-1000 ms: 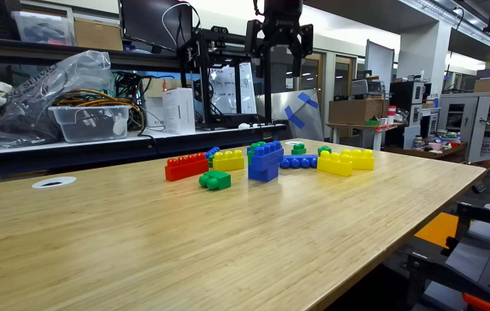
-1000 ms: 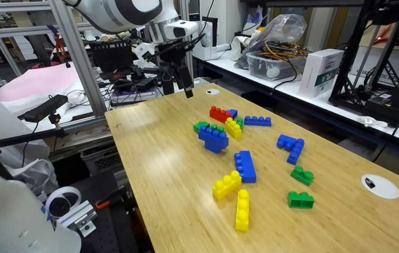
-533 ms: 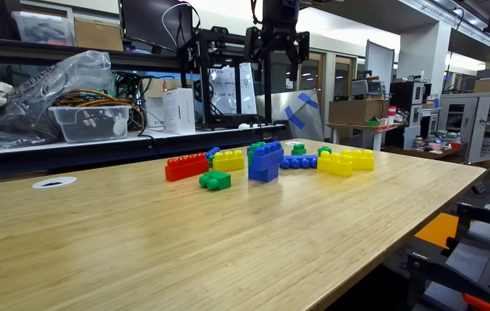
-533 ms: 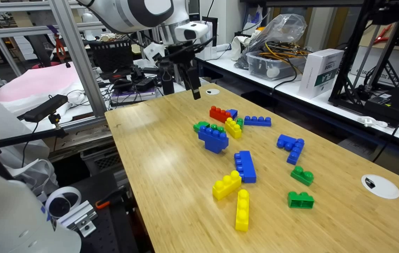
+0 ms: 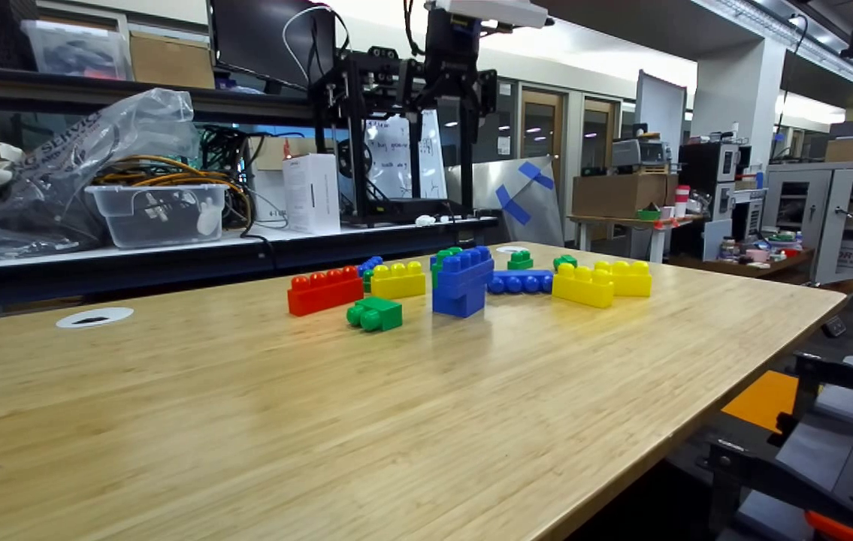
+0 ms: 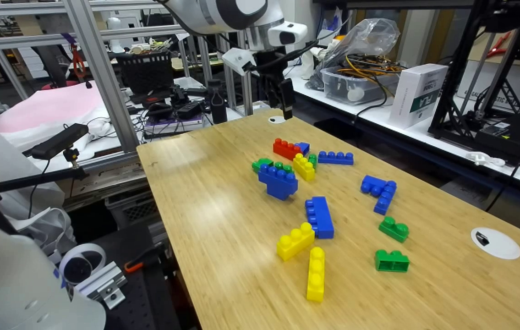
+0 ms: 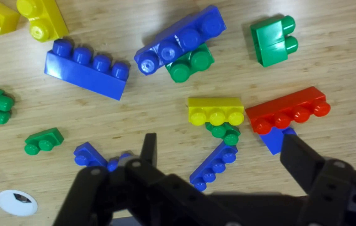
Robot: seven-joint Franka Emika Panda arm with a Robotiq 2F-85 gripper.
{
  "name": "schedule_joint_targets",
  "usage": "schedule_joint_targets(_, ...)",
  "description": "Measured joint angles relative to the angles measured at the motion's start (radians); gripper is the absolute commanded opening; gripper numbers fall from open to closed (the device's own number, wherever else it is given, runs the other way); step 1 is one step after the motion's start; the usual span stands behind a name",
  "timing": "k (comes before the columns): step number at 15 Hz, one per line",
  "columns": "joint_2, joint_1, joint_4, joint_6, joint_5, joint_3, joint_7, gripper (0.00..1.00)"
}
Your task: Move the building block tower forward
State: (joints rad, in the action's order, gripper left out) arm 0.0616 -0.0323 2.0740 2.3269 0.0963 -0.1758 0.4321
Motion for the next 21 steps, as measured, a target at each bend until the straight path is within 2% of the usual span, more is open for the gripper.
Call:
schedule_joint_targets(8, 0.336, -0.041, -0.363, -0.118, 0.001, 0.088, -0.079, 1.00)
schedule_joint_targets(14, 0.487, -0.072, -0.495, -0.213, 0.001, 0.098, -0.156, 1.00)
schedule_joint_targets(15, 0.505, -0.074, -0.504, -0.219, 0.001, 0.099, -0.170, 0.90)
schedule_joint_targets(16, 0.520, -0.076, -0.509, -0.221, 0.001, 0.101, -0.185, 0.74)
schedule_joint_targets(21, 0.567, -0.081, -0.514, -0.222, 0.001, 0.106, -0.273, 0.38)
